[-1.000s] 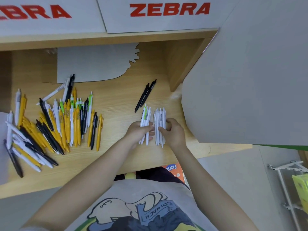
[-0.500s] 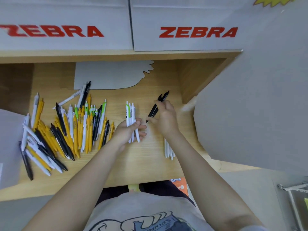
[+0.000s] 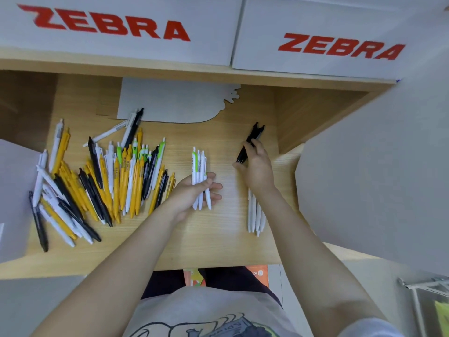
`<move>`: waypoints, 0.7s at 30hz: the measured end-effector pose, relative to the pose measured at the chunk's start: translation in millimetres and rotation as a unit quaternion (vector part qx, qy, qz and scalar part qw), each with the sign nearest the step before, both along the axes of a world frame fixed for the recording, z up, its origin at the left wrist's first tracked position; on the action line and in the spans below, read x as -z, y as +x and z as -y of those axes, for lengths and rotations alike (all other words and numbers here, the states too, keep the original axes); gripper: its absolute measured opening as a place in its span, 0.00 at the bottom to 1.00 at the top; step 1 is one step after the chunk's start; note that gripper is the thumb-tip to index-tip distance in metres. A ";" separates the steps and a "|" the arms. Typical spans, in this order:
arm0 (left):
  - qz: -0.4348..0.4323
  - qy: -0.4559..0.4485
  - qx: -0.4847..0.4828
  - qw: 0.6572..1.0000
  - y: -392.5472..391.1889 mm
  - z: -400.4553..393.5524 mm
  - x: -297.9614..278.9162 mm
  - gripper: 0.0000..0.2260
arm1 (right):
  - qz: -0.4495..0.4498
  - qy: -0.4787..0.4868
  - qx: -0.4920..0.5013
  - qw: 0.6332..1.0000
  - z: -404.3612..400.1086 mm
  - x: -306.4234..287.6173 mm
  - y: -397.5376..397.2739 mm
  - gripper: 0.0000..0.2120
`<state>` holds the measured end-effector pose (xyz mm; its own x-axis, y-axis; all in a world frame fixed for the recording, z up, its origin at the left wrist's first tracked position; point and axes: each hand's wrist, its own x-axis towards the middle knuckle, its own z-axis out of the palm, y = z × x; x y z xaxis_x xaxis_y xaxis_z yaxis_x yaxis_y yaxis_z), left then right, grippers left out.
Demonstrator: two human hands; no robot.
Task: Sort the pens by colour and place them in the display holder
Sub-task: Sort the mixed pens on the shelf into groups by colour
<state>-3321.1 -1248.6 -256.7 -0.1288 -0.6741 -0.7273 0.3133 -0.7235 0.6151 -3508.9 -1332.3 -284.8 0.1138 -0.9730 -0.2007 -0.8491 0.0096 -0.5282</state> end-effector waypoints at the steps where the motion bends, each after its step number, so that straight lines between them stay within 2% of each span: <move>1: -0.006 -0.004 0.014 1.000 0.2 2.0 -0.3 0.13 | -0.002 -0.008 0.006 1.000 0.9 -0.6 -0.4 0.30; 4: -0.030 -0.019 0.053 0.998 0.5 6.7 -5.6 0.14 | 0.022 -0.048 0.023 0.998 -4.5 -6.1 0.7 0.26; 6: -0.040 -0.033 0.075 0.996 -0.7 8.2 -10.4 0.14 | 0.061 -0.084 0.037 0.994 -15.2 -17.2 4.5 0.16; 8: -0.040 -0.045 0.087 0.994 -2.3 8.5 -14.3 0.13 | 0.163 -0.024 0.082 0.983 -29.5 -36.7 13.2 0.07; 10: -0.038 -0.054 0.091 0.994 -2.7 7.3 -17.1 0.11 | 0.275 0.125 0.118 0.946 -42.1 -49.6 21.5 0.10; 12: -0.028 -0.063 0.093 0.993 -1.3 4.2 -19.2 0.10 | 0.339 0.217 0.112 0.909 -53.6 -54.2 27.8 0.08; 14: -0.015 -0.064 0.093 0.994 2.4 -1.1 -20.4 0.09 | 0.369 0.236 0.113 0.892 -61.4 -54.0 32.3 0.08; 17: -0.014 -0.058 0.087 0.994 10.2 -12.3 -19.2 0.09 | 0.390 0.225 0.168 0.877 -65.2 -52.3 37.3 0.10; 21: -0.006 -0.034 0.063 0.997 18.6 -30.9 -17.8 0.09 | 0.350 0.201 0.187 0.896 -70.5 -51.0 32.6 0.14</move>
